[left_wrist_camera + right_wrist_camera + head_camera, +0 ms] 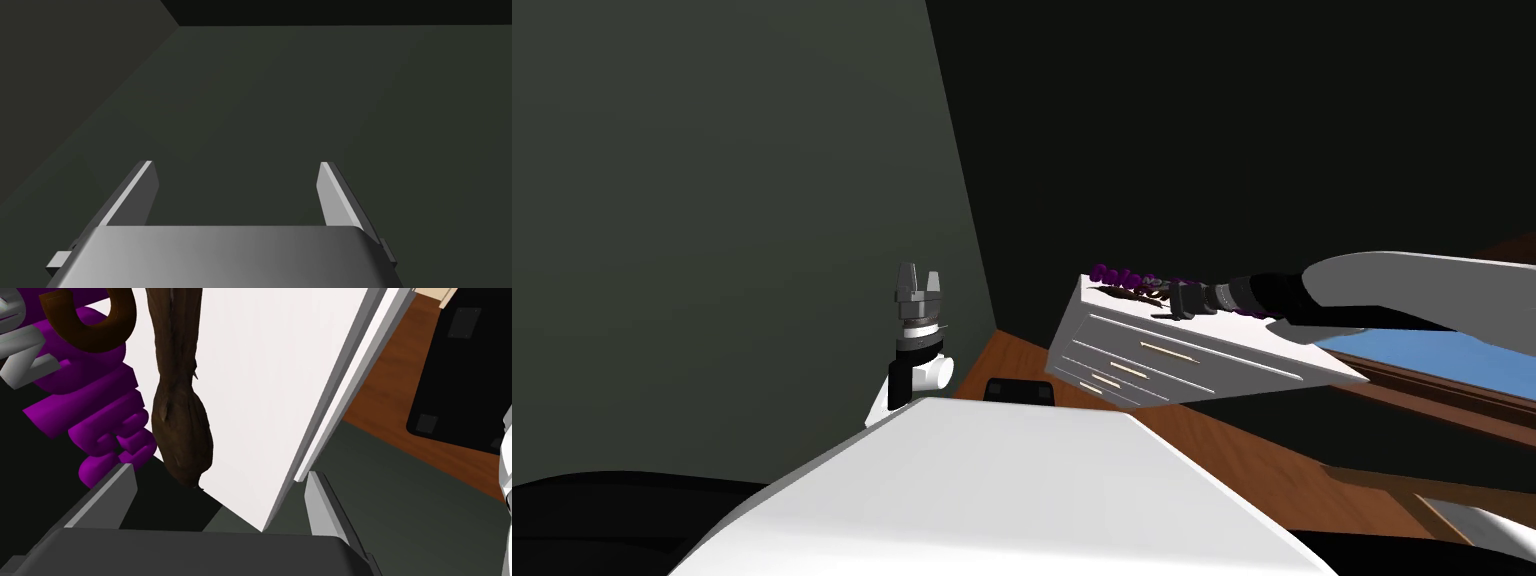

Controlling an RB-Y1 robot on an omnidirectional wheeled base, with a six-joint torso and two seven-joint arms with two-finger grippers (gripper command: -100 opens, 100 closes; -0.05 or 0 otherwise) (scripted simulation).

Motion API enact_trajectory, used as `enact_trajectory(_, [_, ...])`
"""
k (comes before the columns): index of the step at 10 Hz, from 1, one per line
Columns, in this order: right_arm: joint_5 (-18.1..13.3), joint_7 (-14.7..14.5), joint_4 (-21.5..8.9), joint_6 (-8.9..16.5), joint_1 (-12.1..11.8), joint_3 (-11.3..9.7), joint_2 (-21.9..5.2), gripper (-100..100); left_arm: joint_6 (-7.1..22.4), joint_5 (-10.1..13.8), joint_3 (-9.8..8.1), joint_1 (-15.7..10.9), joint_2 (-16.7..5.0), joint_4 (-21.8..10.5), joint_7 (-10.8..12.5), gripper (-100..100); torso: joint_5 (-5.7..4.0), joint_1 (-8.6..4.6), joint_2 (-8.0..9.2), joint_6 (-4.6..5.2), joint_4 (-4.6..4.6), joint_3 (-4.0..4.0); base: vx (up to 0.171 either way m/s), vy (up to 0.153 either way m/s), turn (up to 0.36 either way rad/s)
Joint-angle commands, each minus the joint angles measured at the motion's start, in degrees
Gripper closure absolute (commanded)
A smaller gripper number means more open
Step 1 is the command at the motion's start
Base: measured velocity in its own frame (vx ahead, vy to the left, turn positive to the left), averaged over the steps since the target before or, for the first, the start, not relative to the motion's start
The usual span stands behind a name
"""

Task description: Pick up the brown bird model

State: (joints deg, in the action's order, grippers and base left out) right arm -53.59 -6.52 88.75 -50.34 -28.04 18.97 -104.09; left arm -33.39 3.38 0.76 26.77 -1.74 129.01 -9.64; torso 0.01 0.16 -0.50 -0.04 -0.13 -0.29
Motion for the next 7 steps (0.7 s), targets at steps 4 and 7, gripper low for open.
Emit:
enact_trajectory(4, [-1.35, 3.65, -2.02, -2.42, -2.68, -0.45, -6.3, -100, 0.0, 0.0, 0.0, 0.0, 0.0, 0.0, 0.0, 0, -0.02, -0.08, 0.06, 0.01, 0.01, 0.03, 0.098, 0.009, 0.049])
enact_trajectory(7, [-1.87, 5.33, -2.55, -3.42, -4.11, -0.65, -8.15, -100, 0.0, 0.0, 0.0, 0.0, 0.0, 0.0, 0.0, 0, -0.04, -0.09, 0.1, 0.03, 0.02, 0.05, 0.087, 0.006, 0.032])
